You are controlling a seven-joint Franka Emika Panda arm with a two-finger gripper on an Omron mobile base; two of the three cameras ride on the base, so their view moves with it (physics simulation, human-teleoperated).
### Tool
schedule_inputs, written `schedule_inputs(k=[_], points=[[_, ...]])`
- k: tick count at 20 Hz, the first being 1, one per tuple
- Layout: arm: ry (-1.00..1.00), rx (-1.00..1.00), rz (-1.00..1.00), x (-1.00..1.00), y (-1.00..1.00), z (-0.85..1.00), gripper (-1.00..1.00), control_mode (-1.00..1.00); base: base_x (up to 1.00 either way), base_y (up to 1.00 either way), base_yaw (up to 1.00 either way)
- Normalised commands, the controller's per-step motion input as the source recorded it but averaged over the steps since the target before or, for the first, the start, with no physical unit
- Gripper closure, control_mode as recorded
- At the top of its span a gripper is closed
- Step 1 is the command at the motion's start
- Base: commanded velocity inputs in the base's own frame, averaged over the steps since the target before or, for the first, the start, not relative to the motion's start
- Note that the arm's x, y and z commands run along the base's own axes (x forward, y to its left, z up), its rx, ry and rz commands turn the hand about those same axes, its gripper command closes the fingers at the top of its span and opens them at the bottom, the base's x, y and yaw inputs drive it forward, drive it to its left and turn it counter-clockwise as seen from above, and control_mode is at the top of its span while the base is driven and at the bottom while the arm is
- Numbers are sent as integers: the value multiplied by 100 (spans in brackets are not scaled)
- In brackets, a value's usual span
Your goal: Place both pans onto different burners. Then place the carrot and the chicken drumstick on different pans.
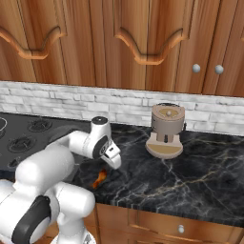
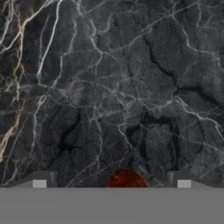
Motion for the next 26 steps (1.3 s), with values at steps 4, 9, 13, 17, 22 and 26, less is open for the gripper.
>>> schedule_inputs(k=[4, 9, 13, 17, 22, 26], points=[[12, 0, 4, -1, -34, -13, -100, -100, 0, 0, 0], [3, 0, 10, -9, -2, -19, -100, -100, 0, 0, 0], [0, 0, 15, -9, 0, -31, -100, -100, 0, 0, 0], [0, 0, 14, -41, 13, -18, -100, -100, 0, 0, 0], [0, 0, 9, -21, 29, -9, -100, -100, 0, 0, 0], [-1, 0, 6, 0, 16, -21, -100, -100, 0, 0, 0]])
